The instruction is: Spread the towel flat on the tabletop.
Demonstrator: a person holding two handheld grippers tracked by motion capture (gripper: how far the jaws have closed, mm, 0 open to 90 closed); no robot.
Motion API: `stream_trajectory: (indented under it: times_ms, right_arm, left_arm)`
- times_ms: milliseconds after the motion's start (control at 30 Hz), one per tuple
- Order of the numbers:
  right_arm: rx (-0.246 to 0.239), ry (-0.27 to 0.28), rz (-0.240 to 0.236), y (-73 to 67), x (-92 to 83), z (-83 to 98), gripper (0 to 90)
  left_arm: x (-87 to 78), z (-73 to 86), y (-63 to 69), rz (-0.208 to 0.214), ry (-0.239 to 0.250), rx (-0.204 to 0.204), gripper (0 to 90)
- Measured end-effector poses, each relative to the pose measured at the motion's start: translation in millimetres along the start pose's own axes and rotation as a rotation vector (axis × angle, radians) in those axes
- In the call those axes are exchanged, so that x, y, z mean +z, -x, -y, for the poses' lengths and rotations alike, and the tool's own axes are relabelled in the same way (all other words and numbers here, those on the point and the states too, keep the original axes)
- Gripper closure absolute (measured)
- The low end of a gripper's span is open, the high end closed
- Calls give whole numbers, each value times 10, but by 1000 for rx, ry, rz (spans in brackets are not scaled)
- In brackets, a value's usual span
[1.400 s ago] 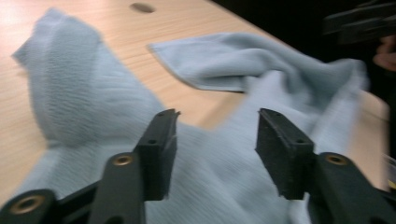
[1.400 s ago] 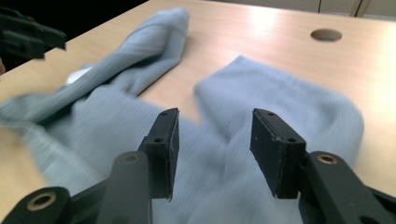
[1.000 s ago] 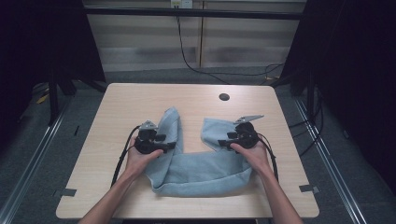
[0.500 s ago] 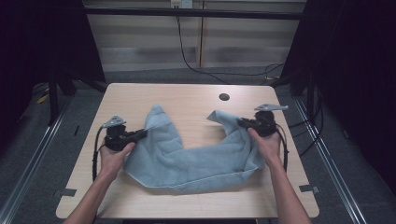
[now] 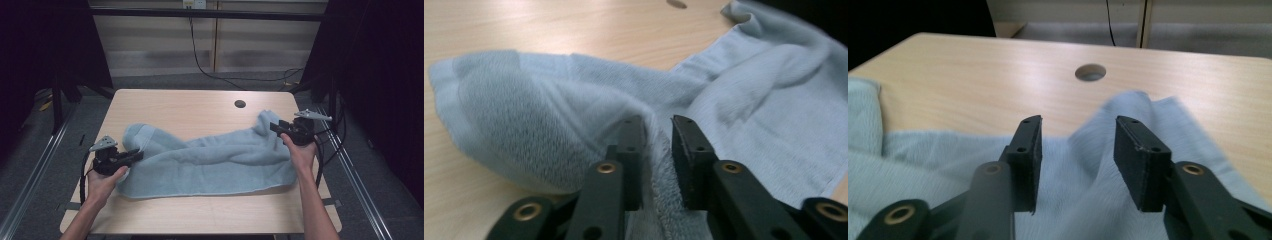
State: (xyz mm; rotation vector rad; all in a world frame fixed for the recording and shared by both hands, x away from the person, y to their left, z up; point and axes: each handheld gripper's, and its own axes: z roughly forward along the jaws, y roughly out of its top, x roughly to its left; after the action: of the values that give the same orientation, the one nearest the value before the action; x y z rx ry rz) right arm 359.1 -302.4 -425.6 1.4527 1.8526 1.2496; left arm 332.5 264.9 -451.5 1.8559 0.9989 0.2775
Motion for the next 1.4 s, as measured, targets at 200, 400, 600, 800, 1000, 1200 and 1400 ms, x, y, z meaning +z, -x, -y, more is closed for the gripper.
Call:
stream_trajectory:
  times_ms: [200, 400, 600, 800, 1000, 1200, 1400]
  right_arm:
    - [-37, -62, -37, -121, -100, 179, 523]
    - [-93, -157, -108, -379, -179, 495, 536]
    - [-104, -231, -236, -656, -296, 806, 542]
    - [-102, -278, -244, -733, -433, 1072, 504]
    - [-148, -318, -197, -771, -336, 1191, 520]
    - [-159, -296, -175, -750, -24, 1051, 518]
    - [-191, -292, -157, -806, 408, 846, 515]
  left_arm:
    - [218, -187, 149, 28, 9, 37, 667]
    - [760, -211, 242, 65, -123, 108, 665]
    - [1063, 26, 203, 82, -240, 141, 650]
    - [906, 120, 305, 117, -248, 162, 818]
    - [635, 298, 395, 171, -267, 142, 823]
    - [400, 480, 583, 221, -287, 124, 812]
    - [280, 607, 814, 266, -313, 132, 790]
